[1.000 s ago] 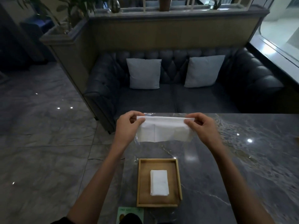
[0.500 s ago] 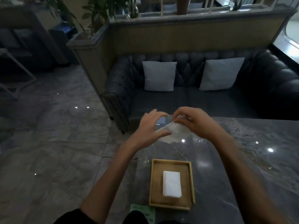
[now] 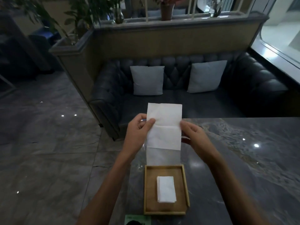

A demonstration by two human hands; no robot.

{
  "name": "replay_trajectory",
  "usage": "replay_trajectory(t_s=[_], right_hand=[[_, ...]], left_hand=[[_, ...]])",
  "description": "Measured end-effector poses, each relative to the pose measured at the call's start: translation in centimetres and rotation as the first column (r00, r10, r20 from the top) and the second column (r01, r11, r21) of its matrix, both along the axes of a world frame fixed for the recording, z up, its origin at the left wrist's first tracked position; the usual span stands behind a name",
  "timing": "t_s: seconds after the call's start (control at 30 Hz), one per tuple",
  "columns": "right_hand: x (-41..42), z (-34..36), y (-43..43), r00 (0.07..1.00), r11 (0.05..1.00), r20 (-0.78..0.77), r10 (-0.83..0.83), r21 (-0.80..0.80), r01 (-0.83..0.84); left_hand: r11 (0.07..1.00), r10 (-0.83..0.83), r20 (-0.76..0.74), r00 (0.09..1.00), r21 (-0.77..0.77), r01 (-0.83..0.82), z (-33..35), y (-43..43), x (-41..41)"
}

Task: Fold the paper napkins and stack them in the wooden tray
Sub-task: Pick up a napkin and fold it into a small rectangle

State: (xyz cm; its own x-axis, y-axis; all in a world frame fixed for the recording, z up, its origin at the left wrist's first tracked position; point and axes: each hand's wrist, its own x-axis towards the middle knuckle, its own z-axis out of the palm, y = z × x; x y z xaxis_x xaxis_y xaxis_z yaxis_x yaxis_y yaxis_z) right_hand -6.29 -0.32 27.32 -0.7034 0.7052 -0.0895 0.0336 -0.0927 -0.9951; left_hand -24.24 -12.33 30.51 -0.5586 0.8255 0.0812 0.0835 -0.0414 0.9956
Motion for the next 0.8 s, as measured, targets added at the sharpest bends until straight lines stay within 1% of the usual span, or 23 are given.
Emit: replay_trajectory(t_s=[0.07,0.13,0.27,0.4,0.47,0.57,0.67,0.8], right_hand=[[-0.3,-0.2,-0.3,0.999,1.0,-0.036,-0.027,0.005,0.028],[-0.8,-0.1,-0.1,0.996,0.997,-0.037,-0.078,0.018,0.079],[-1.2,0.3,0.4,0.992,0.988,0.008,-0.124,0.095,0.123],[-1.4,0.8,0.7,0.992,0.985,0.019,-0.123,0.124,0.12],[-1.5,1.0,0.9,0.992,0.986,0.012,-0.125,0.112,0.122],[-1.4,1.3,1.3,0.99,0.986,-0.007,-0.144,0.086,0.144],[-1.1,1.6,1.7,0.993,0.99,-0.008,-0.122,0.07,0.122],[-0.8,1.8,2.0,0.996,0.994,-0.007,-0.088,0.07,0.088]], left_hand=[[1.0,0.024,-0.037,0.999,-0.013,-0.025,0.1,0.2,0.0],[0.999,0.037,-0.057,0.998,-0.026,-0.039,0.1,0.3,0.0],[0.997,0.063,-0.04,0.997,-0.029,-0.065,-0.2,0.4,-0.2],[0.996,0.083,-0.014,0.996,-0.038,-0.084,-0.5,0.6,-0.7],[0.997,0.063,0.008,0.998,-0.04,-0.063,-0.6,0.7,-0.9],[0.998,-0.01,0.037,0.999,-0.059,0.012,-0.6,0.8,-1.3],[0.995,-0.051,0.043,0.998,-0.079,0.054,-0.5,0.7,-1.9],[0.994,-0.095,0.088,0.992,-0.042,0.099,0.0,0.9,-1.8]])
